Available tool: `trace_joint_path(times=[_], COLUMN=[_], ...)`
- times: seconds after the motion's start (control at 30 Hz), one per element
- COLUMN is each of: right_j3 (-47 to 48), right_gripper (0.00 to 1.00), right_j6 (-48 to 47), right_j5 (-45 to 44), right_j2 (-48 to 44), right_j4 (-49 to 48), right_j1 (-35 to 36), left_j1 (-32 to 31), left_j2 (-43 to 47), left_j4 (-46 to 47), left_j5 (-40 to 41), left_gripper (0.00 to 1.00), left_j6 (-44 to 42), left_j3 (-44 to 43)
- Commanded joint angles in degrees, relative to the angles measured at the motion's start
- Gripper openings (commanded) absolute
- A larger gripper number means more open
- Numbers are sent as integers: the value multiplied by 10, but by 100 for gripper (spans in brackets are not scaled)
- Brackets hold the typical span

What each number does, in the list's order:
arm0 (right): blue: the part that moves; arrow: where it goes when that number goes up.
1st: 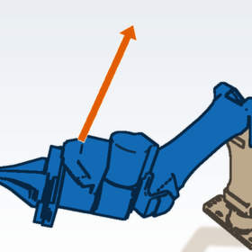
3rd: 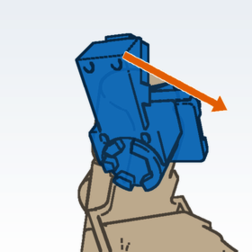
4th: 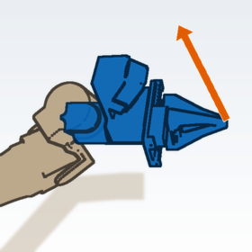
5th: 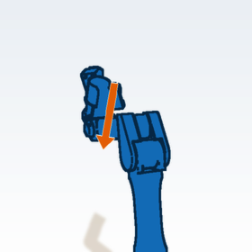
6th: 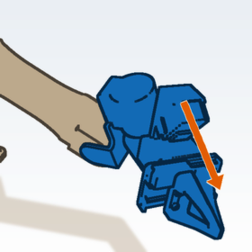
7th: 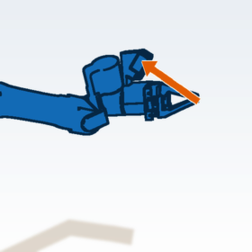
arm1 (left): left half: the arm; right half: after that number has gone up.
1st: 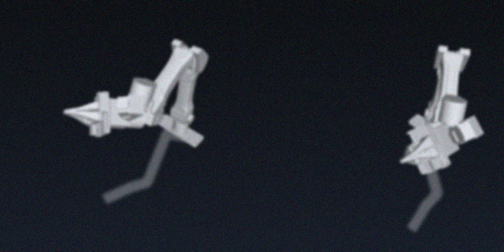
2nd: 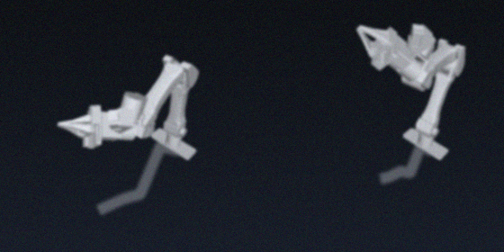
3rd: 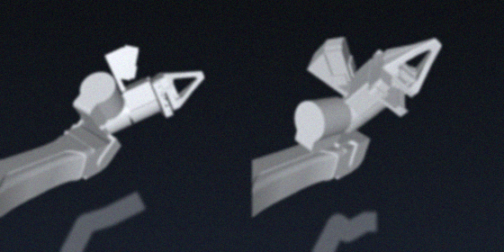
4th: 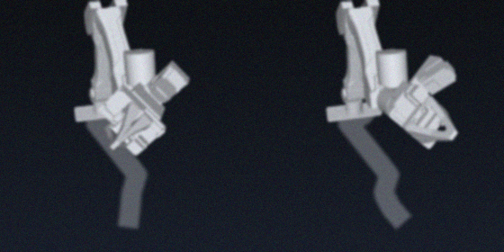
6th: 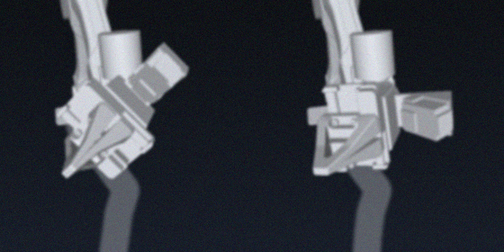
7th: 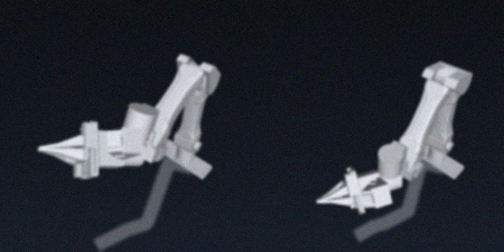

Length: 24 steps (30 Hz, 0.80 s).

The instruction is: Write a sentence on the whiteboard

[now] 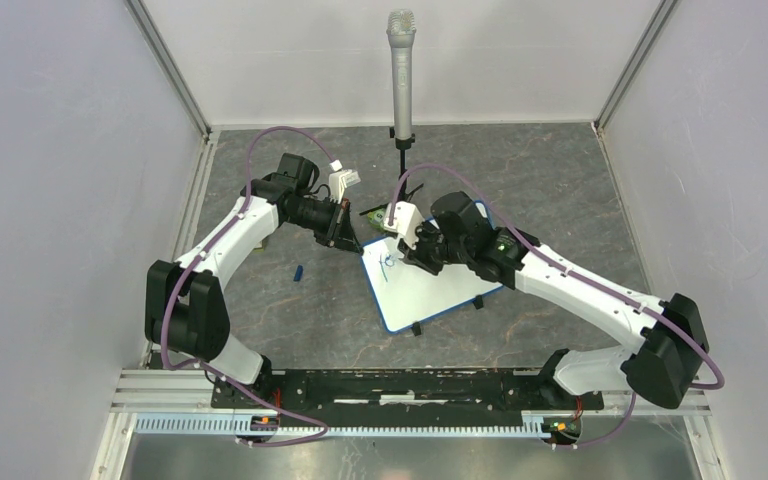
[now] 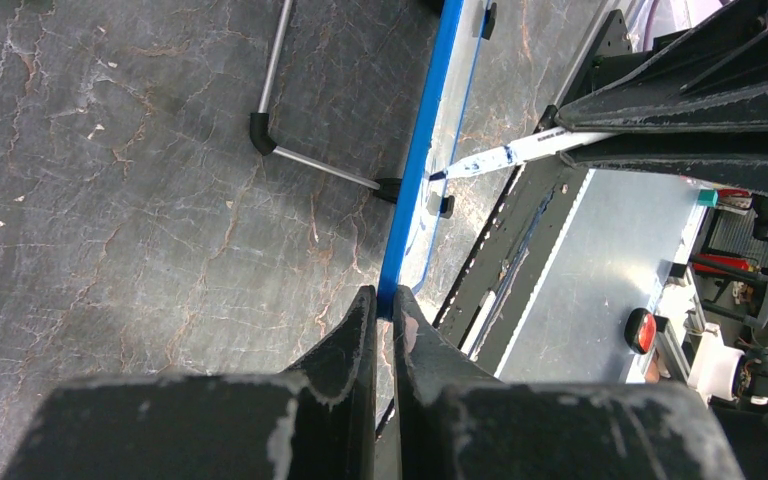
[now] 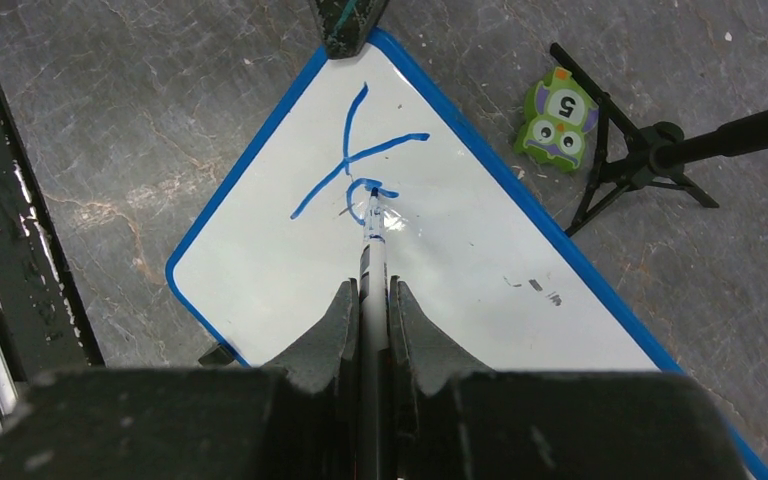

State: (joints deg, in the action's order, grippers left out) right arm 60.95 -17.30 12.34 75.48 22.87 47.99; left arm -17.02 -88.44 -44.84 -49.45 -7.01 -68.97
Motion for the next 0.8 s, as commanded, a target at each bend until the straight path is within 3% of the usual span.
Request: trace_joint_path(times=[0.0, 0.77], right_j3=[13, 4], right_gripper=[0, 0], right_j6=[4, -5], right_j5=[-20, 34], right_j2=[-23, -36], right_j4=[-14, 21], right_j1=[-12, -15], left_j1=[-1, -1], left_j2=[18, 17], left_j4=[2, 2], left_j5=[8, 11], left_gripper=[2, 2], left_j6=[-18, -18], left_j3=[2, 0])
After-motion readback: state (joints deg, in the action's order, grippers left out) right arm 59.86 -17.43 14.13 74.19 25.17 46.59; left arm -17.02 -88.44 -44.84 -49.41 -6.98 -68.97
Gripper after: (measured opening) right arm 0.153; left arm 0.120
